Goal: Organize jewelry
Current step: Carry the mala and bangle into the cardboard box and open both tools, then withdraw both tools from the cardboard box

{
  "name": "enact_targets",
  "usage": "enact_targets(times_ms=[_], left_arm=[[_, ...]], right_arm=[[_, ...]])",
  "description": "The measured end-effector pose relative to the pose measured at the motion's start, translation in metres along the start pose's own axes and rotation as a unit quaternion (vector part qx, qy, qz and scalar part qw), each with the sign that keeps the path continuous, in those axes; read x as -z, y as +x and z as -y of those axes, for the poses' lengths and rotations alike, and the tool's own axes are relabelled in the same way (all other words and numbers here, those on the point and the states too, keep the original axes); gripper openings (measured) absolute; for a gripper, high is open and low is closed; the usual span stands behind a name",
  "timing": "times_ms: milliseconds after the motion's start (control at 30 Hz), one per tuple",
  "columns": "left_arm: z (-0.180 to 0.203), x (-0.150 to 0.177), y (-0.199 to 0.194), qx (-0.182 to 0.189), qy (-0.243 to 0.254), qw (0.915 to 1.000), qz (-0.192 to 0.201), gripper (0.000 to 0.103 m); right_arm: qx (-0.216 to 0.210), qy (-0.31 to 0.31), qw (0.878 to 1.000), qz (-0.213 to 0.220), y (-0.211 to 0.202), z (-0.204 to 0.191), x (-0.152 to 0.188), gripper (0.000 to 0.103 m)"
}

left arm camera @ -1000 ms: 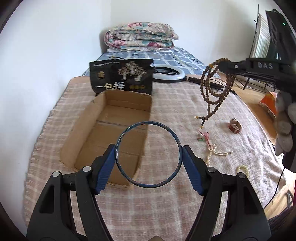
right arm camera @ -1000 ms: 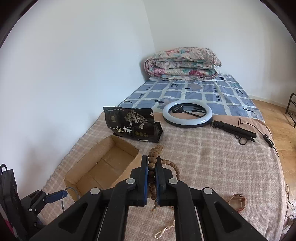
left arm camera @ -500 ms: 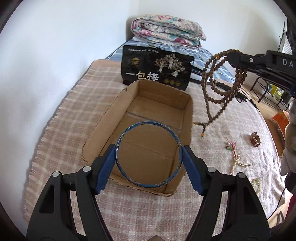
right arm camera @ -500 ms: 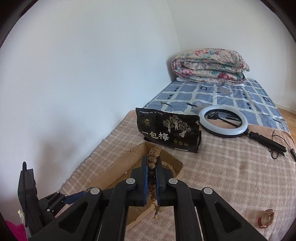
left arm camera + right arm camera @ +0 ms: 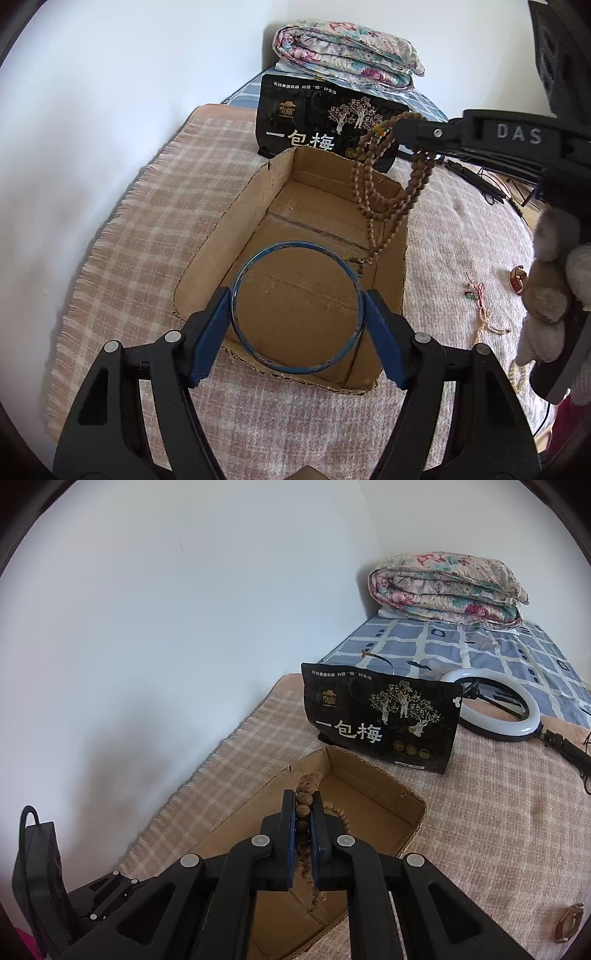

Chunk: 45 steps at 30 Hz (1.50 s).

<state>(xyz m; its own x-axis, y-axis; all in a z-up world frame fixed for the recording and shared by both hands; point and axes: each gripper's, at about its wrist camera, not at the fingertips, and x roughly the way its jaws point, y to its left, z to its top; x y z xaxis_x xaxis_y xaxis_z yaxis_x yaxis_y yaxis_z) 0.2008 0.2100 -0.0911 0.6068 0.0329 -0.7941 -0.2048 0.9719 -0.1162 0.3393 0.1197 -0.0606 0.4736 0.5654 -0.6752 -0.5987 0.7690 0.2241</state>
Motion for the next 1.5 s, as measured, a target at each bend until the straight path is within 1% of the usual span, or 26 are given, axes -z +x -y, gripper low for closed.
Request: enact_targets(times_ms=[67, 100, 133, 167, 200, 233, 267, 333, 367, 400, 467, 533, 600, 933, 1067, 1500], left_arm=[[-0.001, 0.0, 0.0, -0.003, 0.001, 1.0, 0.0, 0.073], [-0.001, 0.0, 0.0, -0.004, 0.001, 1.0, 0.0, 0.073], [-0.002, 0.0, 0.0, -0.007, 0.0, 1.0, 0.0, 0.074], [-0.002, 0.0, 0.0, -0.009, -0.001, 1.0, 0.001, 0.075], [-0.003, 0.0, 0.0, -0.011, -0.002, 0.9999, 0.001, 0.077], [-0.004, -0.001, 0.0, -0.012, -0.004, 0.9999, 0.0, 0.079], [-0.004, -0.001, -0.001, -0.013, -0.006, 0.9999, 0.001, 0.084], [-0.005, -0.001, -0.002, -0.015, -0.008, 0.9998, 0.006, 0.084], [-0.004, -0.001, -0.003, -0.016, -0.007, 0.9998, 0.007, 0.084], [-0.004, -0.001, -0.003, -0.016, -0.006, 0.9998, 0.008, 0.084], [-0.002, -0.001, -0.005, -0.015, -0.002, 0.9998, 0.009, 0.084], [0.0, 0.0, -0.006, -0.013, 0.0, 0.9999, 0.011, 0.084], [0.003, 0.0, -0.008, -0.009, 0.003, 0.9999, 0.013, 0.084], [0.015, 0.001, -0.017, -0.004, 0.01, 0.9996, 0.026, 0.084], [0.019, 0.002, -0.021, -0.002, 0.011, 0.9994, 0.031, 0.084], [0.043, 0.004, -0.029, 0.012, 0.023, 0.9988, 0.042, 0.084]], right_arm=[[-0.002, 0.003, 1.0, -0.005, 0.005, 0.002, 0.001, 0.005], [-0.003, 0.004, 1.0, -0.005, 0.007, 0.003, 0.001, 0.008], [-0.002, 0.006, 1.0, -0.007, 0.008, 0.004, 0.001, 0.009], [-0.002, 0.007, 1.0, -0.01, 0.01, 0.005, 0.001, 0.015], [-0.001, 0.008, 1.0, -0.011, 0.012, 0.005, 0.001, 0.029], [0.0, 0.009, 1.0, -0.01, 0.012, 0.006, 0.002, 0.035], [0.005, 0.009, 1.0, -0.011, 0.014, 0.006, 0.002, 0.039], [0.015, 0.008, 1.0, -0.016, 0.016, 0.006, 0.002, 0.051], [0.023, 0.008, 1.0, -0.016, 0.016, 0.006, 0.003, 0.065], [0.027, 0.006, 1.0, -0.014, 0.016, 0.006, 0.003, 0.073], [0.033, 0.002, 0.999, -0.014, 0.015, 0.006, 0.003, 0.076], [0.041, 0.002, 0.999, -0.012, 0.012, 0.007, 0.003, 0.078], [0.044, 0.007, 0.999, -0.01, 0.01, 0.01, 0.003, 0.083], [0.068, 0.011, 0.998, -0.002, -0.008, 0.017, 0.006, 0.092], [0.085, 0.009, 0.996, 0.004, -0.017, 0.02, 0.008, 0.098], [0.148, -0.002, 0.989, 0.011, -0.057, 0.038, 0.023, 0.101]])
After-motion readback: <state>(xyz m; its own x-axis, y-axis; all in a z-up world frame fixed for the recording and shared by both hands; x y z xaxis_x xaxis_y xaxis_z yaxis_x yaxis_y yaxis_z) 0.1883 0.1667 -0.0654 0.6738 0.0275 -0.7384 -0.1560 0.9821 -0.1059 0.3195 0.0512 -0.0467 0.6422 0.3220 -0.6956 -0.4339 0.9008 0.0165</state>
